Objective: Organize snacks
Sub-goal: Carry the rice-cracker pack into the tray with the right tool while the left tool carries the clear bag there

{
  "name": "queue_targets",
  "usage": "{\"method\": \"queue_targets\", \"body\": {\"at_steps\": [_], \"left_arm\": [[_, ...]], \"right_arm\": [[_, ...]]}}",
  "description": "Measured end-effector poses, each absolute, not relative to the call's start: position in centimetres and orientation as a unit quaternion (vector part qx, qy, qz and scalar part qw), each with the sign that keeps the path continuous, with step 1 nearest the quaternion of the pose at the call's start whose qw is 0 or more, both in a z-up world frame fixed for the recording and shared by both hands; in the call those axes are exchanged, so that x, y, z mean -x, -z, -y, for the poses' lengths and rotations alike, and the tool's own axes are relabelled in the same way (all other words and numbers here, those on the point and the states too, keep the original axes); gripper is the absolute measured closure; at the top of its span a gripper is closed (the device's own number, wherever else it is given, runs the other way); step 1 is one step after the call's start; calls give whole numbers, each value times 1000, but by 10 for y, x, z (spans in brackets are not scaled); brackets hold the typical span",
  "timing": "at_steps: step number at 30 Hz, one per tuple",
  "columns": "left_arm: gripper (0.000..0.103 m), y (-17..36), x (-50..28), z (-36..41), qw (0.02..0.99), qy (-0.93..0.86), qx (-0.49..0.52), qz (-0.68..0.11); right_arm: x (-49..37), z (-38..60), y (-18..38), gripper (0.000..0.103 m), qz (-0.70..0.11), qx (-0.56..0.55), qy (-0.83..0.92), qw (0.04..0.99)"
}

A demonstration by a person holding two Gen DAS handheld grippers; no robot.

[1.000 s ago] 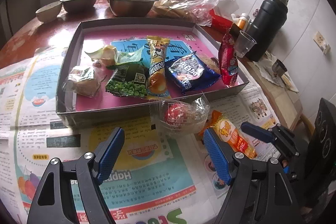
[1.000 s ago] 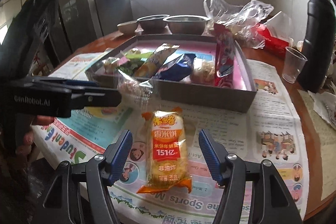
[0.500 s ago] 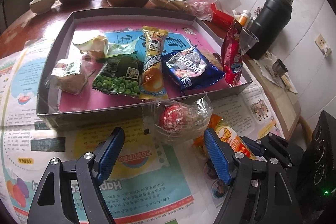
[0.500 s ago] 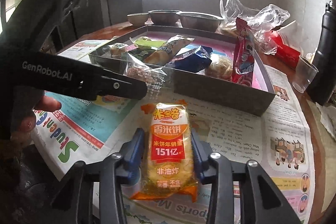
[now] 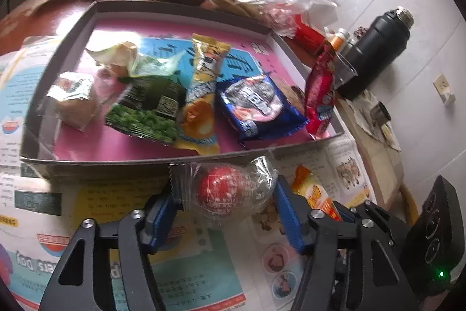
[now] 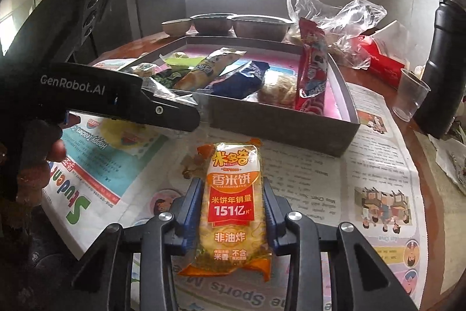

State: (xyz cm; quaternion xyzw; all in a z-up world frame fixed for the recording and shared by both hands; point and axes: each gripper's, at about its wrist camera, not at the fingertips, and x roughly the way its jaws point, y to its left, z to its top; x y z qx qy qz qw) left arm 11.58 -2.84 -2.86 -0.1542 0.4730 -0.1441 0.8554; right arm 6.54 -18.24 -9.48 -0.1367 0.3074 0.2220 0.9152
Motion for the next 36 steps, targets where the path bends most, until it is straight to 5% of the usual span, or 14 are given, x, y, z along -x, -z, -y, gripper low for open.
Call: {"method": "queue_targets", "body": {"at_steps": [3,36], "left_arm": [[52,27,-113,33,856,155,148,-470],[52,-34,-90,-45,907,81,165,-379]], "right_arm": [[-67,185,94,65,-308,128,-222,916],[-66,194,21,67,-226,63,-229,945]]}}
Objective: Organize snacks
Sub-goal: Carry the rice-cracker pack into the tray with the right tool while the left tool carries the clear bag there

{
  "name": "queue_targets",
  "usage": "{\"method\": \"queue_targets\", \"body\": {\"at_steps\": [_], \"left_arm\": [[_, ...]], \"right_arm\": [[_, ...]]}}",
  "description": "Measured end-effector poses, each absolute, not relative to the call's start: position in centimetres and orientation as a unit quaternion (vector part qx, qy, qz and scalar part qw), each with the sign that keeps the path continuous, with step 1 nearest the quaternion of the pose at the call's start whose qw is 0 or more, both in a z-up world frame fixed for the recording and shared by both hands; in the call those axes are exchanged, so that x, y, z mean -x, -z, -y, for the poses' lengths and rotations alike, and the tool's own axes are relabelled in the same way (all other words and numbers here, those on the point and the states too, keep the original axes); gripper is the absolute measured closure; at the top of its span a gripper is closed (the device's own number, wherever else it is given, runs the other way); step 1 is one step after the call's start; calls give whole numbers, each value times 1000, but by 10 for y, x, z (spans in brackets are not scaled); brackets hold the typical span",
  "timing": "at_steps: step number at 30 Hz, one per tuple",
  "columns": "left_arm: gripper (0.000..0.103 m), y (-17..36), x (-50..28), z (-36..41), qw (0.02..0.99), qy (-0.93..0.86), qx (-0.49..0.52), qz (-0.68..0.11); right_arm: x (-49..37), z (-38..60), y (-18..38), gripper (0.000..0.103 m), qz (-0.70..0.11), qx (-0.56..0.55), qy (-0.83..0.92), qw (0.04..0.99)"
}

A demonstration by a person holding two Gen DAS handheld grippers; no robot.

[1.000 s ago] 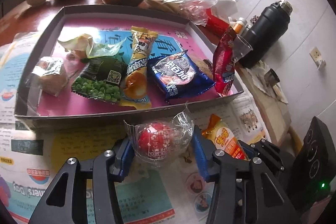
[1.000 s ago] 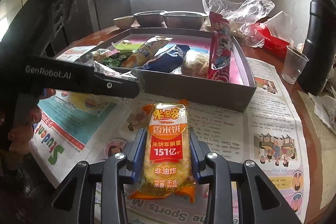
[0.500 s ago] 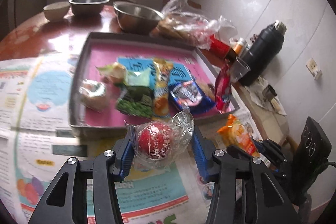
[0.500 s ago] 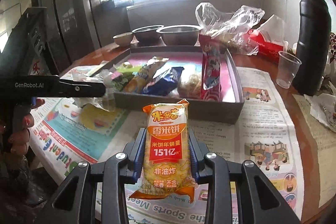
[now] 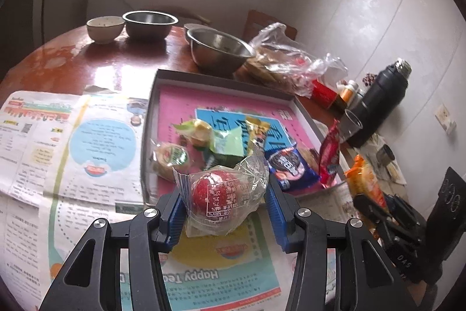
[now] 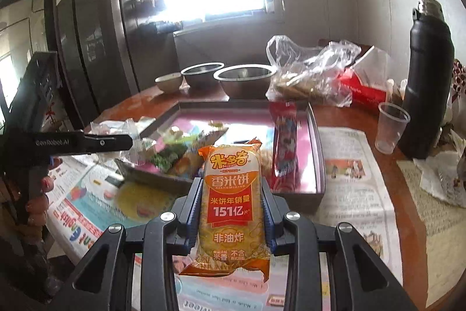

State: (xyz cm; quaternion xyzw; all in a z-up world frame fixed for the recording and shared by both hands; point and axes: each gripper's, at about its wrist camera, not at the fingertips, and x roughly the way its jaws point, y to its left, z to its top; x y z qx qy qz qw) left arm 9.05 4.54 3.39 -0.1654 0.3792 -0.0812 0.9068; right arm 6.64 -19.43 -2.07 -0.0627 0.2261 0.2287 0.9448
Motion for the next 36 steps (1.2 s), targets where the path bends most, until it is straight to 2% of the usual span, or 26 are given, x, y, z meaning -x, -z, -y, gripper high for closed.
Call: {"method": "queue_targets", "body": {"at_steps": [14,36], "left_arm": [[52,-39,-104,-79,914,41,192,-356],[52,-4,-133,-50,900,54,148,-406]], "right_arm": [[-81,191,-7,67,-189,44,-227,954],[-123,188,3,67,-200,24,-223,954]]}}
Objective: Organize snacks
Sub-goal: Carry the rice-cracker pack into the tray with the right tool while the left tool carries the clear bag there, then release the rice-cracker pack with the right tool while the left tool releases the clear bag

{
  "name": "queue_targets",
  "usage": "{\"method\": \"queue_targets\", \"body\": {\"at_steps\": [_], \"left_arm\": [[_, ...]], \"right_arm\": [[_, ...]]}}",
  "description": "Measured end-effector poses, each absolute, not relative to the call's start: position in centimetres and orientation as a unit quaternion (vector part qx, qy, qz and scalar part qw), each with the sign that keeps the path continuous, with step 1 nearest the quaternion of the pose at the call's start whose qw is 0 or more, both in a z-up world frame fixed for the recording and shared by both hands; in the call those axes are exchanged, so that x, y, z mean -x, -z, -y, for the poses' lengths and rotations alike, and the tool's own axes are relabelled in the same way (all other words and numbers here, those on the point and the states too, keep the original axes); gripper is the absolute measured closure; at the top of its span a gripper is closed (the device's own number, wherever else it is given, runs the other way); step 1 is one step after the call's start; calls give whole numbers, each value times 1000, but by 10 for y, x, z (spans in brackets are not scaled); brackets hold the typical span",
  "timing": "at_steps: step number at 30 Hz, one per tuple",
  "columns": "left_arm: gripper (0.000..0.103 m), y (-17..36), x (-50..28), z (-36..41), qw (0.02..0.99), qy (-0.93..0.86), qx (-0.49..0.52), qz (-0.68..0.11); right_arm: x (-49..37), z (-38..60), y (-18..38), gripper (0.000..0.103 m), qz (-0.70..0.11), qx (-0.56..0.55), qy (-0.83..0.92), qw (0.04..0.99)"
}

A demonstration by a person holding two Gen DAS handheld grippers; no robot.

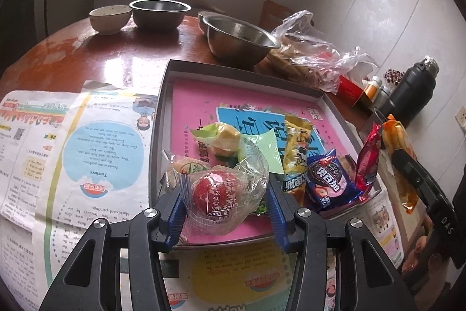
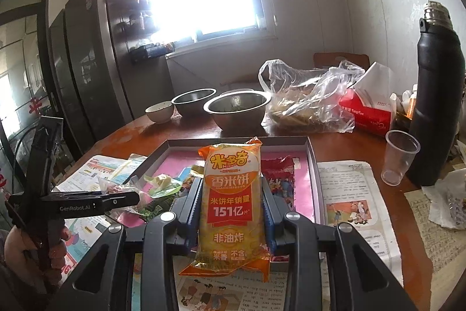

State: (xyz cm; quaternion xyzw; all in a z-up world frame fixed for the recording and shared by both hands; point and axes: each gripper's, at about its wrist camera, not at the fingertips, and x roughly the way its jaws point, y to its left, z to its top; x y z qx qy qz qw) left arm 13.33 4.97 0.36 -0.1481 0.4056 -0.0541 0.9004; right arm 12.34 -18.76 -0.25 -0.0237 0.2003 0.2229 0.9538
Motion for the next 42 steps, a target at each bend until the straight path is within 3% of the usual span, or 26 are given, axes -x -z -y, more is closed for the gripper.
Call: {"method": "queue_targets", "body": {"at_steps": [42], "left_arm": [[51,6,-143,-26,890,93,131,-426]], "right_arm": [[-172,172,33,67,-241,20,-190,951]]}}
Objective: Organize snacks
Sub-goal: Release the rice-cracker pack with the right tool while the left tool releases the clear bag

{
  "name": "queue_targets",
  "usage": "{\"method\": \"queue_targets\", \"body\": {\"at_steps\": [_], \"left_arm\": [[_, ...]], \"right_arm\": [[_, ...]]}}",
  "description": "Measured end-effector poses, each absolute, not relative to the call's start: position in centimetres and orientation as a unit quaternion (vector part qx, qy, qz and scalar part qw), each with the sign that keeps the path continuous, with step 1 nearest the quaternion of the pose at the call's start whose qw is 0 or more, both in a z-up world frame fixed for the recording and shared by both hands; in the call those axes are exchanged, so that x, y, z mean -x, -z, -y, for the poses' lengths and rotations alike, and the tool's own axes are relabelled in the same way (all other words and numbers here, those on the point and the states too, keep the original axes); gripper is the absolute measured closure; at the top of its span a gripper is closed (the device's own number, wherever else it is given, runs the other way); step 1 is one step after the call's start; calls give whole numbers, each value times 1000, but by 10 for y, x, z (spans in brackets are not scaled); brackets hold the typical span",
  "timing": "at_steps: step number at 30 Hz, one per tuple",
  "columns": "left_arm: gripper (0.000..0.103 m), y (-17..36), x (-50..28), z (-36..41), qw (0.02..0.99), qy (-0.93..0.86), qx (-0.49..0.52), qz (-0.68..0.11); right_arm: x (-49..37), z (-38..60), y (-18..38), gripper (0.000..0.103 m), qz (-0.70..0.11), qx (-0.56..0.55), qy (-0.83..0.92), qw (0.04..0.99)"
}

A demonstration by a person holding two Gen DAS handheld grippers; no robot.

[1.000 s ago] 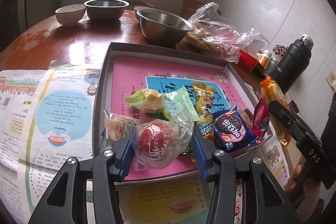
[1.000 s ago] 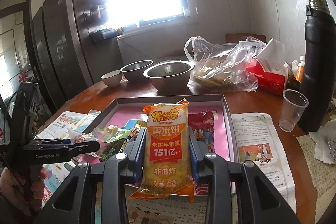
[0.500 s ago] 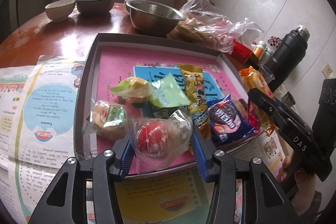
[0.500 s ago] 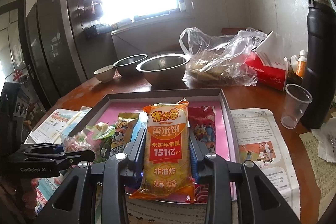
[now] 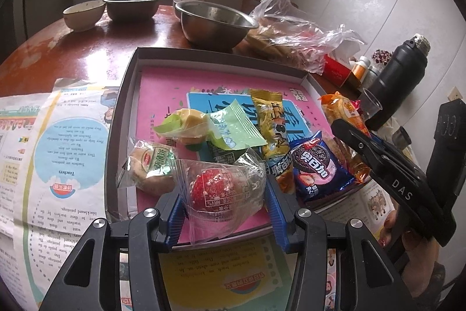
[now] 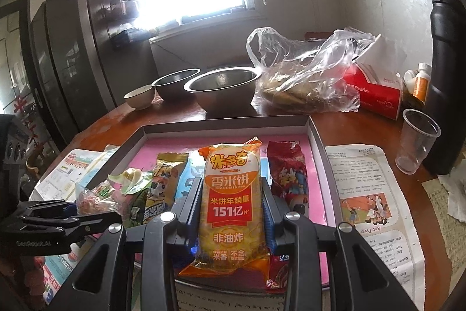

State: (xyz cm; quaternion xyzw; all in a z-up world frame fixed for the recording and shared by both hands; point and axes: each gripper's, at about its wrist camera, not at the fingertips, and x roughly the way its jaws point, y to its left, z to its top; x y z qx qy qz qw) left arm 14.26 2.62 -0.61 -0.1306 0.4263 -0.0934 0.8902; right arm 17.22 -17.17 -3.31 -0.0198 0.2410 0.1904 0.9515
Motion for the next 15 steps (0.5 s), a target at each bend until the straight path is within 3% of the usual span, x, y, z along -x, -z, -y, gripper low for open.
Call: {"method": "queue_targets", "body": {"at_steps": [15], "left_arm": [[51,7,-142,-26,890,93,130,-426]], "right_arm": [[-172,172,38,67,-244,21,-186,951]]}}
